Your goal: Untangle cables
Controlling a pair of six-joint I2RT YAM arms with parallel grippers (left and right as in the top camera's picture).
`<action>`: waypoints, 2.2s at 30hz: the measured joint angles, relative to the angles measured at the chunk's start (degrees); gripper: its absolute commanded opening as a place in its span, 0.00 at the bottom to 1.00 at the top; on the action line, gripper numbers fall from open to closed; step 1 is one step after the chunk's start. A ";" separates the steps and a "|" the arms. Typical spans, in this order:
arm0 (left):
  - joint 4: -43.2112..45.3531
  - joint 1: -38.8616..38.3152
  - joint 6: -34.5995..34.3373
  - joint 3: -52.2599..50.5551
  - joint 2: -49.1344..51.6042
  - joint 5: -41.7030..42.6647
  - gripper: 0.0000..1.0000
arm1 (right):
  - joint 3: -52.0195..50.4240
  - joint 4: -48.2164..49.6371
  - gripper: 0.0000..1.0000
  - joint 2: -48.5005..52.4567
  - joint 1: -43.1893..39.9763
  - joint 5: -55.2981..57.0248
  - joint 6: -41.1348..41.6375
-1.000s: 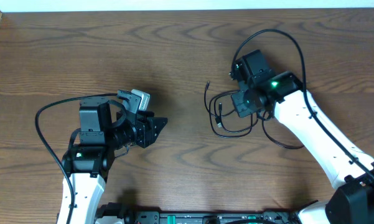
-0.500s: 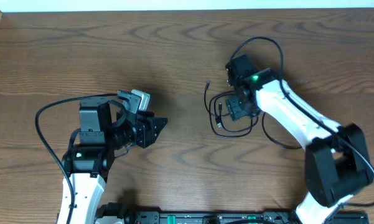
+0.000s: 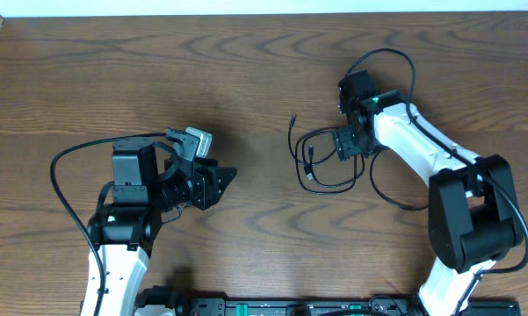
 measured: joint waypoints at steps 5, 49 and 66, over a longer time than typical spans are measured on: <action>-0.02 0.00 0.00 0.00 0.00 0.02 0.51 | 0.00 2.16 0.77 1.01 -0.13 -0.04 -0.52; -1.60 0.00 0.02 0.00 -0.04 0.02 0.53 | 3.74 3.15 0.01 -12.00 -0.48 -24.35 -1.77; -1.64 0.00 0.00 0.00 -0.04 0.00 0.53 | 4.57 2.51 0.01 -19.65 -7.61 -24.11 -1.99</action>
